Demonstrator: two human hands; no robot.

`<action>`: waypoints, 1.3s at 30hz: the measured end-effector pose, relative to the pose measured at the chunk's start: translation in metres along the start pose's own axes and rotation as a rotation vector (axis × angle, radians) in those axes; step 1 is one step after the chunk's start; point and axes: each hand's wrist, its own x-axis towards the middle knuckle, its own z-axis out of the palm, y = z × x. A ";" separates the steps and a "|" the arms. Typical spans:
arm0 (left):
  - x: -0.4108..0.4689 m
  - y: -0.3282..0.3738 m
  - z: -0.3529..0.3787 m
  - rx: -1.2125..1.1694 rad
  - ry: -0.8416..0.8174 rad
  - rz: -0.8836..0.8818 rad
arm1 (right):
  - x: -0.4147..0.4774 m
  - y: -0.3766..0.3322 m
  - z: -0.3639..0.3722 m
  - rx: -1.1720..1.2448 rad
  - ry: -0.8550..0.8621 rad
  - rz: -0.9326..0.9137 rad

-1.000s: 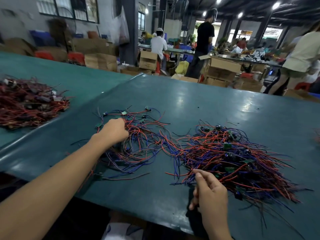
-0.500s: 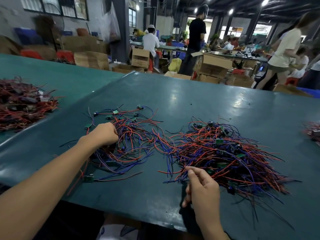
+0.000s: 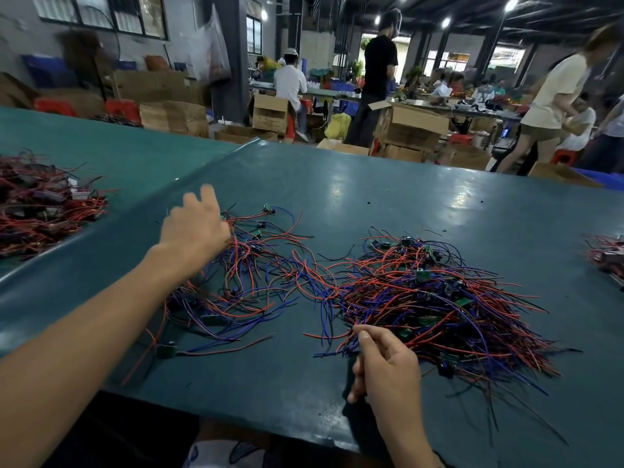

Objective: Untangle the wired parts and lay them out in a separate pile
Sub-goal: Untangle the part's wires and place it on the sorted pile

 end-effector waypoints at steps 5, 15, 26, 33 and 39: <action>0.003 0.011 -0.015 -0.302 0.389 0.180 | 0.000 -0.003 0.002 -0.021 -0.037 0.029; -0.006 0.061 -0.002 -1.464 -0.210 -0.072 | -0.003 0.000 0.004 -0.075 -0.004 0.004; -0.073 0.079 0.077 -1.902 -0.787 -0.248 | -0.007 0.001 0.002 0.110 -0.021 -0.029; -0.093 0.080 0.094 -1.729 -0.600 -0.042 | -0.015 -0.011 -0.006 0.401 -0.006 -0.141; -0.098 0.081 0.099 -1.512 -0.531 0.052 | 0.034 -0.042 -0.006 0.118 0.046 -0.178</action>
